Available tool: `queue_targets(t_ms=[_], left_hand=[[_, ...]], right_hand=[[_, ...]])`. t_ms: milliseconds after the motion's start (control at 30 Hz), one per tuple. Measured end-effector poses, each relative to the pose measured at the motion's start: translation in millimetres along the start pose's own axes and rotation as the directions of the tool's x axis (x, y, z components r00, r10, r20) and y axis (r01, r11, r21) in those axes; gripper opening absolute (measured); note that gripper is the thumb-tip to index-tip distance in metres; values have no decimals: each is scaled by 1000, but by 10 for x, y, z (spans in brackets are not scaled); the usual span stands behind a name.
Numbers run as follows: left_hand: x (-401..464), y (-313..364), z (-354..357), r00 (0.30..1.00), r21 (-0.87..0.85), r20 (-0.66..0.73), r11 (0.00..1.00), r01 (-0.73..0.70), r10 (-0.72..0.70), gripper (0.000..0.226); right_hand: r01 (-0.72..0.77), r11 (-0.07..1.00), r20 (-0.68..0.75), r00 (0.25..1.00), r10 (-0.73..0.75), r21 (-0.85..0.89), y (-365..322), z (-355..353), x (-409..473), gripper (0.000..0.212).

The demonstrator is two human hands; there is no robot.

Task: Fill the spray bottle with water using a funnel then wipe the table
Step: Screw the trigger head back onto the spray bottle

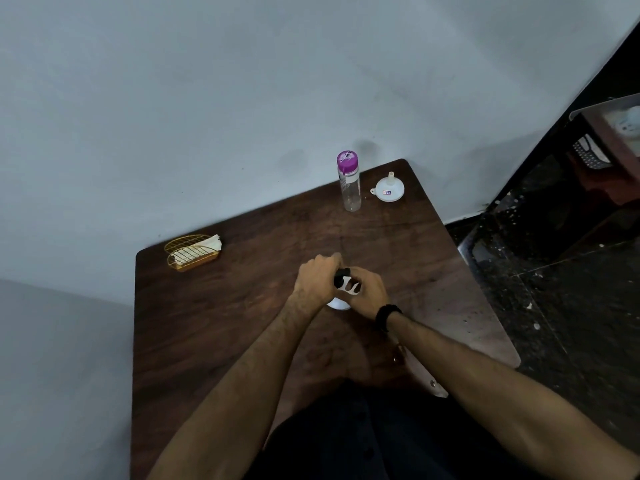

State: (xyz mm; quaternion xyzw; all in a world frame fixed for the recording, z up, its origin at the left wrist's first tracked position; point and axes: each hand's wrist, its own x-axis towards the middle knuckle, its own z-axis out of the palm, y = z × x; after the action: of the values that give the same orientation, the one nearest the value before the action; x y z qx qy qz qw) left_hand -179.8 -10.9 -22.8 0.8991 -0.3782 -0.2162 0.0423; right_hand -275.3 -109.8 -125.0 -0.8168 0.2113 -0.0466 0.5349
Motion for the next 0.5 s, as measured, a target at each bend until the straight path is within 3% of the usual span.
queue_targets(t_ms=[100, 200, 333, 434, 500], left_hand=[[1, -31, 42, 999, -56, -50, 998, -16, 13, 28], [10, -84, 76, 998, -138, -63, 990, 10, -19, 40], [41, -176, 110, 998, -300, -32, 953, 46, -59, 71], [56, -304, 98, 995, -525, 46, 845, 100, -89, 83], [3, -405, 92, 986, -709, 114, 685, 167, -122, 86]], right_hand=[[33, 999, -27, 999, -32, 18, -17, -16, -70, 44], [76, 997, -36, 996, -76, -8, -54, -6, -78, 36], [110, 993, -48, 993, -112, -52, -13, 25, -50, 35], [97, 993, -83, 991, -102, -64, -20, 25, -49, 28], [105, 993, -90, 990, -110, -62, -30, 46, -62, 26]])
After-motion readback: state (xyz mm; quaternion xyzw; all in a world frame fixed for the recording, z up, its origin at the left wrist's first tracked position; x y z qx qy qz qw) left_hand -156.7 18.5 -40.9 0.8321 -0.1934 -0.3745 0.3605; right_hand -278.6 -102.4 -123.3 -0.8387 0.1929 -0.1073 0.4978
